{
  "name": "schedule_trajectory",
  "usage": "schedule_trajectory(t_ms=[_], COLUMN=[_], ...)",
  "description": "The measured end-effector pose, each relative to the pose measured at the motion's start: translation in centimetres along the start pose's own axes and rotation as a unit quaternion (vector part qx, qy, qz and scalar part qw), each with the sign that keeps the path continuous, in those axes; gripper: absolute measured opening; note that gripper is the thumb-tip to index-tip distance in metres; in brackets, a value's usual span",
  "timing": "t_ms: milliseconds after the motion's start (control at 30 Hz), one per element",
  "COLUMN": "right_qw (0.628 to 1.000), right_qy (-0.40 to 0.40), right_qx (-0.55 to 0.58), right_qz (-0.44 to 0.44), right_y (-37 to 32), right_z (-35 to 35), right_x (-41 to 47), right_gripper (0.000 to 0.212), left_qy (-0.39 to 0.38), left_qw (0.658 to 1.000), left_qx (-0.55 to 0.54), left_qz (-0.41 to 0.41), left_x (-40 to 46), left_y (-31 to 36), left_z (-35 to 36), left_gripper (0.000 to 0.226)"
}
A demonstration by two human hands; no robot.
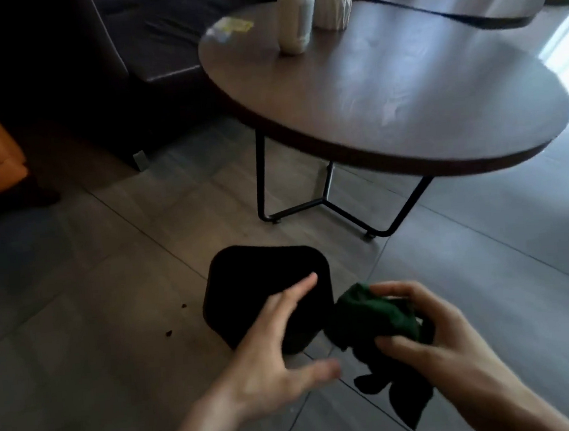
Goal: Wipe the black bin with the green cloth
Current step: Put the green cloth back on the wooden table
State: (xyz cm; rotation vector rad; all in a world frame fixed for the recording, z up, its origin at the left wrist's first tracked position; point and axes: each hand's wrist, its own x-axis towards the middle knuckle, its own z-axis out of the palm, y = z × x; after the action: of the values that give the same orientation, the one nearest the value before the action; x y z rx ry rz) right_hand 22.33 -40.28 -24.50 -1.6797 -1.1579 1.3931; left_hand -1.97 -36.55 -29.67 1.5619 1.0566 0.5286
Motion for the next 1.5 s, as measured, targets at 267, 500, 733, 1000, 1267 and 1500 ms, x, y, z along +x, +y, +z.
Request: schedule_trajectory(t_ms=[267,500,733,1000,1267,1500], right_qw=[0.998,0.997,0.995,0.993,0.944,0.886], right_qy=[-0.04,-0.052,-0.03,0.084,0.119,0.064], right_qx=[0.051,0.036,0.065,-0.01,-0.301,-0.452], right_qz=[0.006,-0.052,-0.075,-0.081,-0.057,-0.075], right_y=[-18.2,-28.8,-31.8,-30.7,-29.4,-26.7], right_z=[1.1,-0.3,-3.9,-9.8,-14.0,-13.4], right_x=[-10.1,-13.0,-9.3,4.1,18.5,25.3], right_gripper=[0.064,0.061,0.052,0.054,0.066,0.072], left_qy=[-0.033,0.033,0.061,0.104,0.142,0.107], left_qw=[0.993,0.994,0.996,0.992,0.959,0.925], left_qx=[-0.111,-0.094,-0.066,0.037,0.212,0.341], left_qz=[-0.038,-0.043,0.002,-0.055,-0.12,-0.133], left_x=[-6.7,-7.4,-2.2,9.9,19.4,24.2], left_y=[20.4,32.3,35.8,34.7,32.1,29.5], left_z=[-5.2,-11.4,-11.6,-13.8,-17.8,-19.6], left_gripper=[0.079,0.068,0.063,0.066,0.071,0.085])
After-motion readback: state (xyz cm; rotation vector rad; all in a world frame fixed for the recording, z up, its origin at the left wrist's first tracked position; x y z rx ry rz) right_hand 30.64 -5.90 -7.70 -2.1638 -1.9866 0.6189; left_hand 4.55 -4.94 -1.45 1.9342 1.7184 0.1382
